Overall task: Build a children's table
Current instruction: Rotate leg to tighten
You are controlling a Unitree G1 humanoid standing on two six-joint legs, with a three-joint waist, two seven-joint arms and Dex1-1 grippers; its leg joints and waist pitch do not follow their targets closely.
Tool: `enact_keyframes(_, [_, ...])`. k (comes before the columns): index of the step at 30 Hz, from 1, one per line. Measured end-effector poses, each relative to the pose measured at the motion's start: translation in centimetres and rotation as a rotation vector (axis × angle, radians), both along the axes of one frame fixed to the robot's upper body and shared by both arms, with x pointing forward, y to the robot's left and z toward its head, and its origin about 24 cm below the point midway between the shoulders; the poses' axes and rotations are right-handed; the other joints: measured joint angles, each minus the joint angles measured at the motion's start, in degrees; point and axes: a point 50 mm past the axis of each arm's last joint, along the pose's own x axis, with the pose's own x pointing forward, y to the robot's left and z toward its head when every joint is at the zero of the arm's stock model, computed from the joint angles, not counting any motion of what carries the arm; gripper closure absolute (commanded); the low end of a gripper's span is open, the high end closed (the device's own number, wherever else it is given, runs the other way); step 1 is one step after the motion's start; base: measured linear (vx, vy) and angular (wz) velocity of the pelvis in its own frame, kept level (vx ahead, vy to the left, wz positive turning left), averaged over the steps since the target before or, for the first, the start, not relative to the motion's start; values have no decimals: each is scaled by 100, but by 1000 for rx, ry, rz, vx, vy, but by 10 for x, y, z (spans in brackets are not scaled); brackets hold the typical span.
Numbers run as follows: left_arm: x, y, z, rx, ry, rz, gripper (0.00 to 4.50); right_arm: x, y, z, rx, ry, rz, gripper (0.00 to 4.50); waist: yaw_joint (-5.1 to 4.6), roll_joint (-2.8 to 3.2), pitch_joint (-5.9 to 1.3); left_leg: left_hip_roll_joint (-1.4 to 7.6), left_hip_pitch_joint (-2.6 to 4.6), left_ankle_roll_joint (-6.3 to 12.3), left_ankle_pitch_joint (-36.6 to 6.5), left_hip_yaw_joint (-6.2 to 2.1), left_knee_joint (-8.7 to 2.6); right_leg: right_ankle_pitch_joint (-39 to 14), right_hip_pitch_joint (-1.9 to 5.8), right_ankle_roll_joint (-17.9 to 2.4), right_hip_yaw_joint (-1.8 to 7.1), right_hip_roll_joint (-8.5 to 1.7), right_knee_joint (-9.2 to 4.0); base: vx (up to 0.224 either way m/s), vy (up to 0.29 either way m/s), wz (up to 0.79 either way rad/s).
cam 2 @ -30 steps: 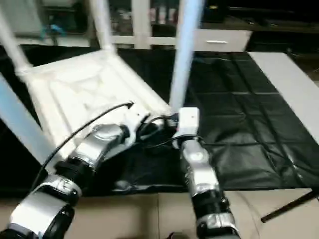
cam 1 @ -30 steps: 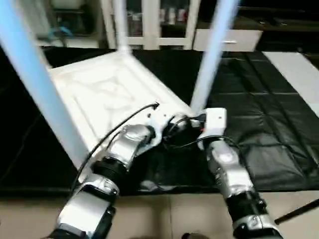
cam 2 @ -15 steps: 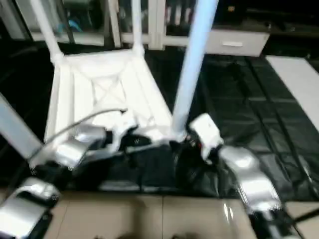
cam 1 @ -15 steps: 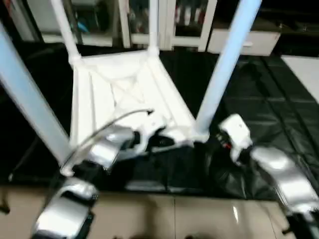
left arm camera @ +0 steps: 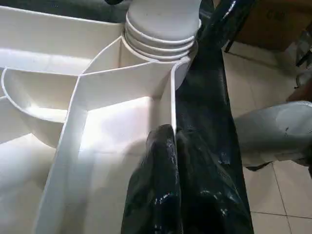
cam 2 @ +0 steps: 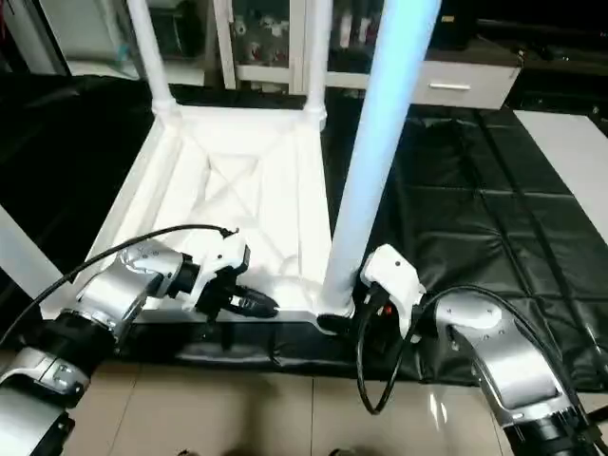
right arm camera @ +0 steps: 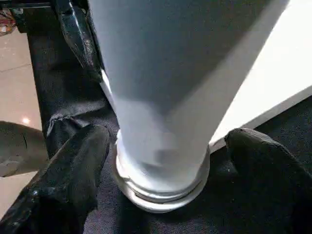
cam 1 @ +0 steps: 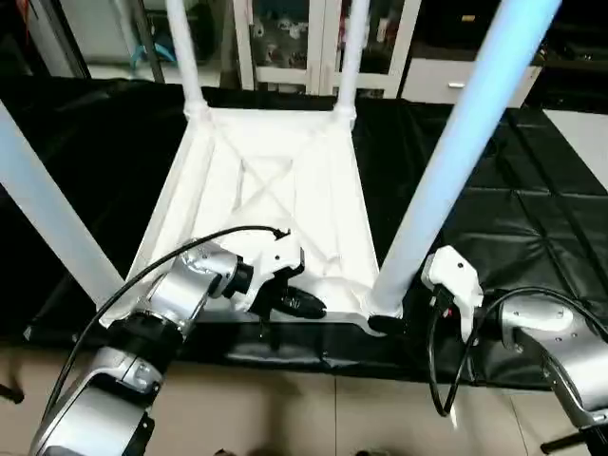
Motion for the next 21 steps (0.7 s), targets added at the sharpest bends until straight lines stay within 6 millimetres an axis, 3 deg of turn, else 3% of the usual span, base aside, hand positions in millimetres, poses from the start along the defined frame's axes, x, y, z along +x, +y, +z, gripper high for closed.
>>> enact_keyframes(14, [-2, 1, 1, 9, 8, -1, 450, -2, -1, -1, -3, 20, 35, 179, -4, -1, -1, 2, -3, 2, 0, -1, 0, -4, -3, -1, -4, 2, 5, 0, 0, 0])
enact_keyframes(21, [-2, 1, 1, 11, 12, 0, 450, -2, -1, -1, -2, 21, 38, 196, -4, -6, -4, 2, 0, 2, 0, -1, 3, -4, 0, -1, -4, 2, 7, 0, 0, 0])
